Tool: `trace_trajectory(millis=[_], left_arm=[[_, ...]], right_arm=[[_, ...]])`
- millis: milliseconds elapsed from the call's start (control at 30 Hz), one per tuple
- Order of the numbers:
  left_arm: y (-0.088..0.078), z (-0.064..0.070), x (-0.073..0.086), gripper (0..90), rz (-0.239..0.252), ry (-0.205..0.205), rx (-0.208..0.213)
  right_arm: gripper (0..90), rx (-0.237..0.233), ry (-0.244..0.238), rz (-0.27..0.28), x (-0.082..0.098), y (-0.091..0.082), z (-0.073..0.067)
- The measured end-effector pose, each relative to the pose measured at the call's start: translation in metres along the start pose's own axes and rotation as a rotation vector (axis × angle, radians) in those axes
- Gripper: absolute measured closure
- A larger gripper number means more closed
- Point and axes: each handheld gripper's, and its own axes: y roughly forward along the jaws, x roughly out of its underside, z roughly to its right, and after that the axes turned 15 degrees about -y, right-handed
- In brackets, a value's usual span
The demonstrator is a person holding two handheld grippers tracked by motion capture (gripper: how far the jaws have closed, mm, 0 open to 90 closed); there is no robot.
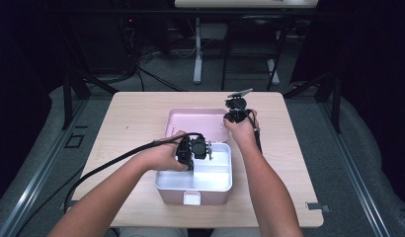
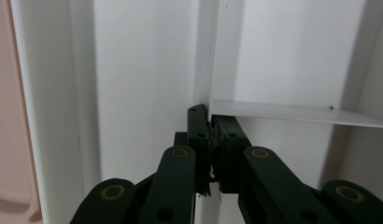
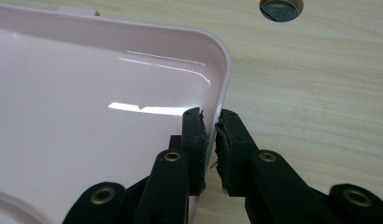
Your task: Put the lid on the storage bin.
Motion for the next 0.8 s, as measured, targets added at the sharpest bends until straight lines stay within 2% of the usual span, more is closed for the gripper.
trace_trajectory(millis=[467, 700, 800], left_arm=[[0.0, 0.0, 0.0, 86.4, -0.001, -0.001, 0.001], [0.0, 0.002, 0.0, 86.1, 0.0, 0.002, -0.016], [-0.001, 0.002, 0.0, 85.8, -0.001, 0.002, -0.019]], right_arm=[[82.9, 0.002, 0.004, 0.047, -0.001, -0.01, 0.0], [84.1, 0.003, 0.023, 0.102, -0.002, -0.023, -0.002], [84.4, 0.005, 0.017, 0.132, -0.003, -0.029, -0.002]])
